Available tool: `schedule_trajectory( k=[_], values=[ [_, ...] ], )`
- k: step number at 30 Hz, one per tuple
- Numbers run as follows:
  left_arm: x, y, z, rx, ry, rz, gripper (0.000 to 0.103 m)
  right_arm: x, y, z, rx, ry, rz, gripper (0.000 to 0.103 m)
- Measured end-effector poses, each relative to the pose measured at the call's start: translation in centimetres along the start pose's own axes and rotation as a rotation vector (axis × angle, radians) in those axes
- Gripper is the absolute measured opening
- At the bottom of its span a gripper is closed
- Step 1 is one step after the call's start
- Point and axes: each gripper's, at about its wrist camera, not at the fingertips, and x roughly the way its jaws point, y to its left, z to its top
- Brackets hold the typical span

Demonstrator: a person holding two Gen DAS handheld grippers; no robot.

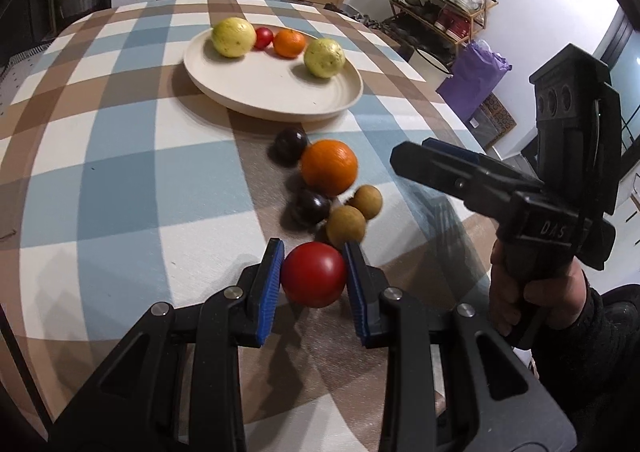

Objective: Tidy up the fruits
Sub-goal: 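Grasp the red tomato with the left gripper, then grasp the orange with the right gripper while the left gripper holds the tomato, then carry tomato and orange onto the white plate and open both grippers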

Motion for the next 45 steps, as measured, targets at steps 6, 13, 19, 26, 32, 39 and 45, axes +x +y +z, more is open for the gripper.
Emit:
schedule_trajectory(
  k=[6,13,19,26,32,39,45],
  values=[
    [-0.1,0.6,0.4,0.007,-0.016,0.037,0.028,1.2,0.4,0.4,0.011,0.019,0.015,0.100],
    [-0.2,1.5,1.1,-0.016,-0.029,0.061,0.028,3.0,1.0,0.7,-0.016,0.071,0.042,0.084],
    [-0.4,2.1,1.9,-0.022,-0.038,0.099,0.028,4.1,0.8,0.9,0.001,0.099,0.076,0.074],
    [-0.1,2.4,3.2,-0.029,-0.034,0.113,0.028,5.2,1.2,1.0,-0.027,0.136,0.131,0.051],
    [0.5,2.5,4.5,-0.035,-0.022,0.132,0.028,5.8,1.4,0.9,-0.043,0.161,0.154,0.037],
    [0.6,2.6,6.4,-0.039,-0.032,0.146,0.028,5.1,-0.2,1.3,0.011,0.145,0.191,0.037],
    [0.8,2.6,8.6,-0.039,-0.049,0.141,0.028,3.5,-0.7,2.3,0.008,0.093,0.211,0.037]
  ],
)
